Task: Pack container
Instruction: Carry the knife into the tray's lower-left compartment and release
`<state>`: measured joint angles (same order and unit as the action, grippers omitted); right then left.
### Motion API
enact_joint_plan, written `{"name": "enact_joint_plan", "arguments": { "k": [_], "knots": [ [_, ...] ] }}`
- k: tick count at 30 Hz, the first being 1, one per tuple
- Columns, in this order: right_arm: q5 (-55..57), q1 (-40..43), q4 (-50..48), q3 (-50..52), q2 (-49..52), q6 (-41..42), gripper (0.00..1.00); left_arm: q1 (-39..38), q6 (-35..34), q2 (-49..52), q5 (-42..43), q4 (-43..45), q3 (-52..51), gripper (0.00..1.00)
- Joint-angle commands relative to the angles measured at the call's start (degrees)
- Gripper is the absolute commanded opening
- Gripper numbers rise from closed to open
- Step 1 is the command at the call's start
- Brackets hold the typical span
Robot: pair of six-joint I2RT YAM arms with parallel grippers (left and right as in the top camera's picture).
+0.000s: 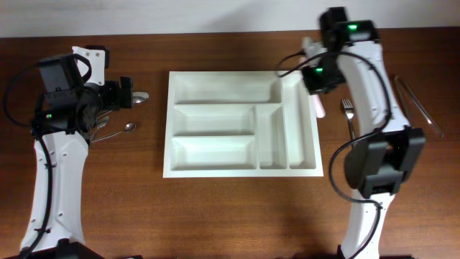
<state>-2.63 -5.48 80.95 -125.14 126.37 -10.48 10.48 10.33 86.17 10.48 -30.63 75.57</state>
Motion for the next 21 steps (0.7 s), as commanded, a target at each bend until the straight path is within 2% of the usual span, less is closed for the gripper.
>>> {"name": "enact_joint_plan", "arguments": {
  "k": [1,12,21],
  "knots": [
    [-0.8,-7.2,0.3,-1.5,-2.4,0.2,0.09,0.1,0.9,0.6,-0.4,-0.1,1.3,0.99],
    [-0.8,-24.8,0.3,-1.5,-2.4,-6.1,0.09,0.1,0.9,0.6,-0.4,-0.3,1.3,0.99],
    [-3.1,-33.6,0.3,-1.5,-2.3,-16.0,0.09,0.2,0.9,0.6,-0.4,-0.3,1.3,0.99]
  ]
}}
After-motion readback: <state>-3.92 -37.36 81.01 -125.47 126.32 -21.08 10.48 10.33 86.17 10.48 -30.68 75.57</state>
